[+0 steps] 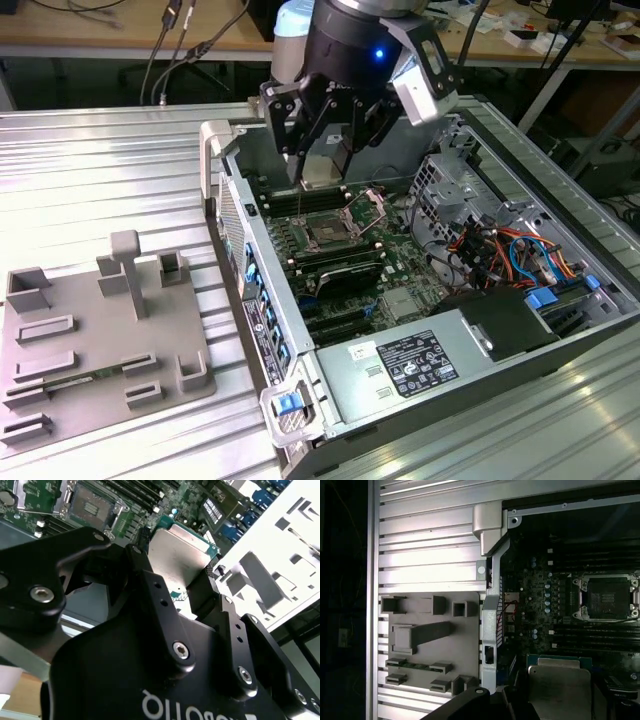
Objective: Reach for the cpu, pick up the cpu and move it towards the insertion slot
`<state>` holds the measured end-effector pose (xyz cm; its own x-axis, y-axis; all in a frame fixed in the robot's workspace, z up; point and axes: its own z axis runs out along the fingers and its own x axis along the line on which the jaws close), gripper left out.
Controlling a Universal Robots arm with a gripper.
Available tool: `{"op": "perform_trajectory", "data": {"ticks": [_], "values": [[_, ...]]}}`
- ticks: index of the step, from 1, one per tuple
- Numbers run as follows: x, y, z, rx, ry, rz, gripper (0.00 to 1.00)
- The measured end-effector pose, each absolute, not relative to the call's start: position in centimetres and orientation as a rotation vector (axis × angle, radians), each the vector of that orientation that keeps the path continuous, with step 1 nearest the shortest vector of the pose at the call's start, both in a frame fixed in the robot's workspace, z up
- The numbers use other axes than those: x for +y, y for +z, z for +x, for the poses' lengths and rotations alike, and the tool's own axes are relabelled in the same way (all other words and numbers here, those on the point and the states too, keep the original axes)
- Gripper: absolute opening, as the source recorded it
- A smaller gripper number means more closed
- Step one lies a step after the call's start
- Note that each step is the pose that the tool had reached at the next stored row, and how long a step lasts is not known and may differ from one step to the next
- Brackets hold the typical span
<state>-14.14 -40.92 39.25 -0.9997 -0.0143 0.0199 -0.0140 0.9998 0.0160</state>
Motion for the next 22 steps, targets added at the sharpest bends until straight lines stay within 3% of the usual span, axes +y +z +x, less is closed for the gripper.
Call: {"op": "perform_trajectory", "data": {"ticks": [22], "values": [[-39.6,39.2,-11.3,-3.121,-0.018,0.022,0.55]]}}
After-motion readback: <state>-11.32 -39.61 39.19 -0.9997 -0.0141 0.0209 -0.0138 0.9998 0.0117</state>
